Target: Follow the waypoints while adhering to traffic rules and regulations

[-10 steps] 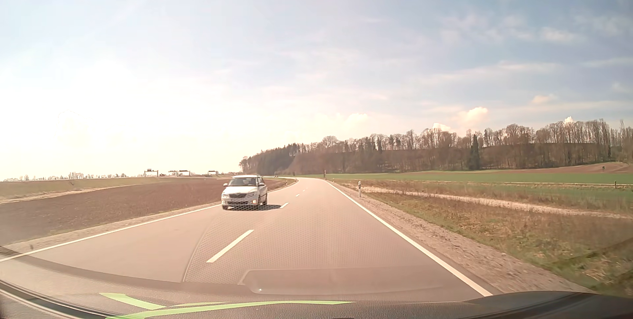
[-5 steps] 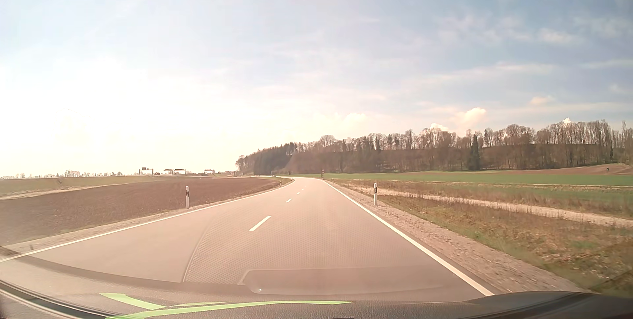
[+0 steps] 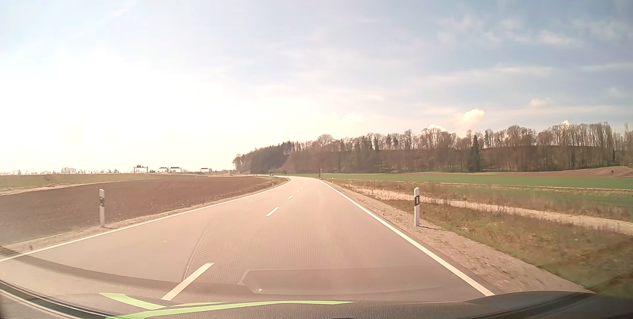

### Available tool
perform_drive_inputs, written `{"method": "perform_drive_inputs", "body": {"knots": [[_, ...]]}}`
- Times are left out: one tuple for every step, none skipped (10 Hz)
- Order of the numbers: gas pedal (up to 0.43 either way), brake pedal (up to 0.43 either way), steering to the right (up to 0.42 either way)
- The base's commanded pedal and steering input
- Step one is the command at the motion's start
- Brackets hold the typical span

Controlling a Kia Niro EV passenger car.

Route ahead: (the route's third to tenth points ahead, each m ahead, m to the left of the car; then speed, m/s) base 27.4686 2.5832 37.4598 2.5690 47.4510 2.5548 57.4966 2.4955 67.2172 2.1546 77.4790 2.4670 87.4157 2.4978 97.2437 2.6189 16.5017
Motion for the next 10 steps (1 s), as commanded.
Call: {"method": "perform_drive_inputs", "body": {"knots": [[0.13,0.0,0.002],[0.13,0.0,0.002],[0.11,0.0,0.002],[0.098,0.0,0.002],[0.098,0.0,0.002],[0.0,0.0,0.002],[0.0,0.0,0.002],[0.0,0.0,0.002],[0.0,0.0,0.002],[0.0,0.0,0.002]]}}
